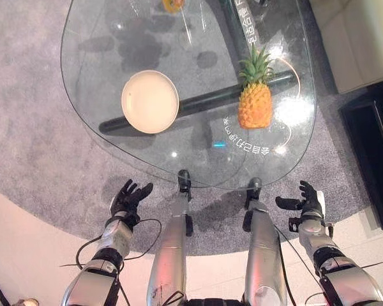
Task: Pick up the fruit to the plate
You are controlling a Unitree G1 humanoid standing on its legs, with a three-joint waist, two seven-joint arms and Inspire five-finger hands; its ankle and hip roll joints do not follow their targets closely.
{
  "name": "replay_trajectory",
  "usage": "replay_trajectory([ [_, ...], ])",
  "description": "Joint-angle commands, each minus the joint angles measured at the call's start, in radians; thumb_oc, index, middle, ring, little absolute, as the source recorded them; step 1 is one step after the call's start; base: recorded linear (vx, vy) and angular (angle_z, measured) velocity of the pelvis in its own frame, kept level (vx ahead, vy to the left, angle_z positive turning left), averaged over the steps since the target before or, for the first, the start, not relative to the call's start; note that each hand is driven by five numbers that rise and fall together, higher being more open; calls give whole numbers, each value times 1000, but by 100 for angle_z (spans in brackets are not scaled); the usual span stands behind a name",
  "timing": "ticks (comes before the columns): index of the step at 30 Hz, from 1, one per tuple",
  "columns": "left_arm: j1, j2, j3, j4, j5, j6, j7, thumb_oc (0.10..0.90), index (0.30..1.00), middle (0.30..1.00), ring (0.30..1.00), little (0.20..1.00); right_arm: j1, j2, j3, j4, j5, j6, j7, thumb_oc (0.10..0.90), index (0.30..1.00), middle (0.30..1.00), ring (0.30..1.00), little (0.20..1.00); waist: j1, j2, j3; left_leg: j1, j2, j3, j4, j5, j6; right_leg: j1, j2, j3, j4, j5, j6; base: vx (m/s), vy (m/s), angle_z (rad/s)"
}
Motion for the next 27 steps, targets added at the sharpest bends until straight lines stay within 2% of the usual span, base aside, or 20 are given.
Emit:
replay_trajectory([
  [1,13,56,51,24,9,-56,74,800,900,900,900,900,41,-45,12,-25,37,-39,-63,800,900,900,900,900,9,-29,-8,-96,-32,3,240,-177,21,-53,55,-14,-67,84,-11,0,0,0],
  [12,3,73,33,60,32,-10,51,800,900,900,900,900,-39,-97,-4,26,69,-34,-107,800,900,900,900,900,26,-34,-8,-143,-21,-16,254,-175,19,-96,64,-19,-64,95,-10,-5,-14,-2],
  [14,0,76,25,62,24,-12,48,800,900,900,900,900,-51,-115,-23,40,93,-41,-162,800,900,900,900,900,29,-34,-8,-143,-19,-18,248,-171,16,-95,63,-21,-69,98,-8,-2,-16,1],
  [17,-2,86,11,68,25,-15,33,800,900,900,900,900,-78,-163,-79,59,153,-77,-304,800,900,900,900,900,34,-33,-8,-142,-15,-20,243,-172,14,-89,58,-27,-78,104,-3,-4,-44,2],
  [19,-1,87,3,72,24,-21,29,800,900,900,900,900,-96,-182,-102,48,131,-97,-373,800,900,900,900,900,36,-32,-8,-141,-15,-20,241,-173,15,-87,58,-29,-79,105,-2,-1,-18,0],
  [26,29,78,-21,35,10,-27,45,800,900,900,900,900,-159,-252,-137,-163,137,-188,-622,800,900,900,900,900,35,-29,-8,-137,-19,-21,217,-166,13,-83,53,-38,-99,115,0,-1,0,1],
  [27,40,78,-19,22,6,-30,50,800,900,900,900,900,-159,-258,-130,-282,121,-177,-687,800,900,900,900,900,31,-32,-8,-135,-20,-20,206,-161,13,-83,53,-41,-108,118,-1,0,0,0],
])
